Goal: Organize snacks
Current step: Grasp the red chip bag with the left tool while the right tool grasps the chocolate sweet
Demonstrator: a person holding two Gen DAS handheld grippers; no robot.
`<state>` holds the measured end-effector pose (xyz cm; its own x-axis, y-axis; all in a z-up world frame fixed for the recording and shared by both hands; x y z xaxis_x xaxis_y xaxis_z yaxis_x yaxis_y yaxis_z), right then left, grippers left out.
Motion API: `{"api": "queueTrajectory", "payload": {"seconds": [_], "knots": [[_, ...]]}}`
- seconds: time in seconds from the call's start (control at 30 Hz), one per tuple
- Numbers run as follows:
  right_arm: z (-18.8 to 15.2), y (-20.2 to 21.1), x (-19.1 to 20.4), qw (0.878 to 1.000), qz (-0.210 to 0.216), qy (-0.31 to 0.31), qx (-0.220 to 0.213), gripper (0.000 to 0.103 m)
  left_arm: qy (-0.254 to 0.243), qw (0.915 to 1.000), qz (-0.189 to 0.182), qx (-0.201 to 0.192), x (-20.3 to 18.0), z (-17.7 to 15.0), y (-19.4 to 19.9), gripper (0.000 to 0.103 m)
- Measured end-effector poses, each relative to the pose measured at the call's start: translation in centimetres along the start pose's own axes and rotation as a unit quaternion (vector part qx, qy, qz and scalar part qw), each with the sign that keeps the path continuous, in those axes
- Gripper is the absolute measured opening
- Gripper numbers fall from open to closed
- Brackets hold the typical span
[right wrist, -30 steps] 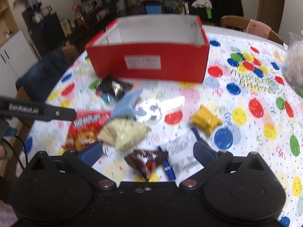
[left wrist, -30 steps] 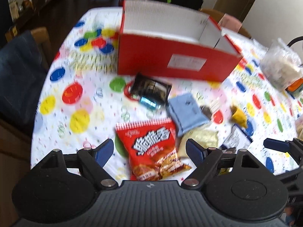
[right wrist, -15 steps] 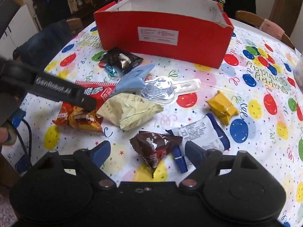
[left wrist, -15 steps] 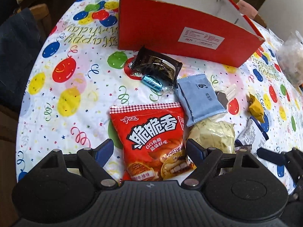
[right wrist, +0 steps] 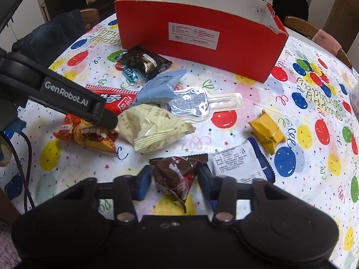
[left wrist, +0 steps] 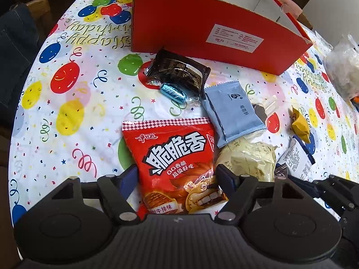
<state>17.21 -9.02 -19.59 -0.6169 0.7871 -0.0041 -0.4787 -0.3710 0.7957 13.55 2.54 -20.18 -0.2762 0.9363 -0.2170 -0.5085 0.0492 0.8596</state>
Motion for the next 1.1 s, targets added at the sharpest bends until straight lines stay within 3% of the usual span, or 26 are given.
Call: {"api": "queueTrajectory", "payload": {"seconds": [0.17,0.5,0.77,1.1], "knots": [[-0.1,0.1,0.0,1.0,0.004,-0.003,0.0,0.029,0.0,1.0,-0.002,-0.005,0.2,0.0,0.2,0.064],[-0.1,1.4,-0.1,0.999,0.012,-0.029,-0.007,0.028,0.021,0.9995,-0.021,-0.007,1.4,-0.5,1.3,0.063],[1.2,3.8,-0.7,0.998,0.011,-0.05,-0.032,0.028,0.01,0.999,-0.024,-0.036,1.5,0.2,4.1,0.063],[5.5,7.1,-2.0,0.993,0.005,-0.071,-0.093,0.028,-0.026,0.993,-0.034,-0.11,0.2,3.2,9.0,0.064]]}}
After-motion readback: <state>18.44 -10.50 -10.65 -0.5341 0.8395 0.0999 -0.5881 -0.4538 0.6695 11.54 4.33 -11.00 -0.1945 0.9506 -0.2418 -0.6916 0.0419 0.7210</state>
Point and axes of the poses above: each gripper's, at about its wrist camera, not at the fingertips, and y roughly against the way its jaws point, x to its left, z to its top, the point moved 8 cm from there along -y, roughly the way its jaws point, and after that the axes turned 9 degrees about -x, right-handed, at the moved point
